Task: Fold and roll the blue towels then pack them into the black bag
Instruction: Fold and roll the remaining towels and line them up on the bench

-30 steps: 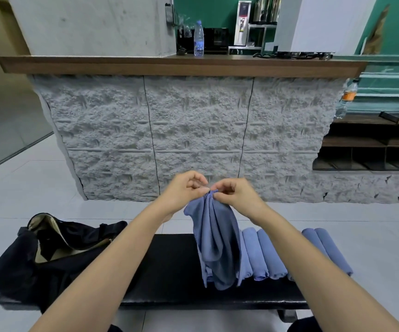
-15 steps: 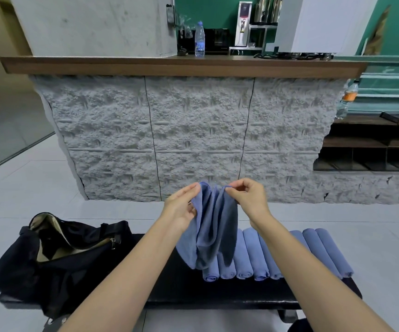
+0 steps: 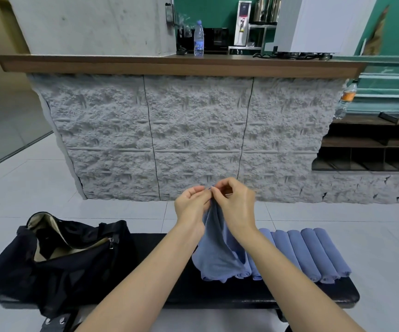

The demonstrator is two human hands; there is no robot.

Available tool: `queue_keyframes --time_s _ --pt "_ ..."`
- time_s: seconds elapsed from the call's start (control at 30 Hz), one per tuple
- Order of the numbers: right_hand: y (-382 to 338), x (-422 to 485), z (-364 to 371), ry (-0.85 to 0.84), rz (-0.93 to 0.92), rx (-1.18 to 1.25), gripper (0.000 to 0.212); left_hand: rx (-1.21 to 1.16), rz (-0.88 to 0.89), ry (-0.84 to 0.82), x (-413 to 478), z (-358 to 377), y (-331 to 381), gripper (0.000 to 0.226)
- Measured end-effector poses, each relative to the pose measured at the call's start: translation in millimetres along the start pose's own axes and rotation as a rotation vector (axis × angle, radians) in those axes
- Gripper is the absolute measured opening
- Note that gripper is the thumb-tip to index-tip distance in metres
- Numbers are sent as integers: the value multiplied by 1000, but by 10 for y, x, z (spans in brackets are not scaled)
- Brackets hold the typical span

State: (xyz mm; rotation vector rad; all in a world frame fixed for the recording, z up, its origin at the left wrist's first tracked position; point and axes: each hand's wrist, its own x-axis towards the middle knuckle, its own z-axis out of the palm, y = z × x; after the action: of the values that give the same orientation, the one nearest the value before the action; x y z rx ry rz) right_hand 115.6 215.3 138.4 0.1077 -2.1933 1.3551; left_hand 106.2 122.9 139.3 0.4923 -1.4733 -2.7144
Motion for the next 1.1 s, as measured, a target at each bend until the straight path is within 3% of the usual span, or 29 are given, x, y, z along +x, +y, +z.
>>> queue_keyframes --time_s 0.13,0.27,0.47,0.7,0.9,1.1 --pt "86 -54 19 -35 -74 -3 6 -10 23 -21 -17 -37 8 16" --pt "127 -65 -9 -73 -121 37 13 27 36 -157 -24 -76 46 16" --pt "127 -27 -137 -141 130 378 18 351 205 -244 71 -141 163 24" --pt "347 65 -237 -361 5 16 17 668 353 -537 71 -60 471 28" --pt "406 9 -197 -537 -8 -88 27 669 487 -528 123 -19 722 29" --pt "474 -71 -259 -571 65 201 29 736 580 -462 252 -108 882 32"
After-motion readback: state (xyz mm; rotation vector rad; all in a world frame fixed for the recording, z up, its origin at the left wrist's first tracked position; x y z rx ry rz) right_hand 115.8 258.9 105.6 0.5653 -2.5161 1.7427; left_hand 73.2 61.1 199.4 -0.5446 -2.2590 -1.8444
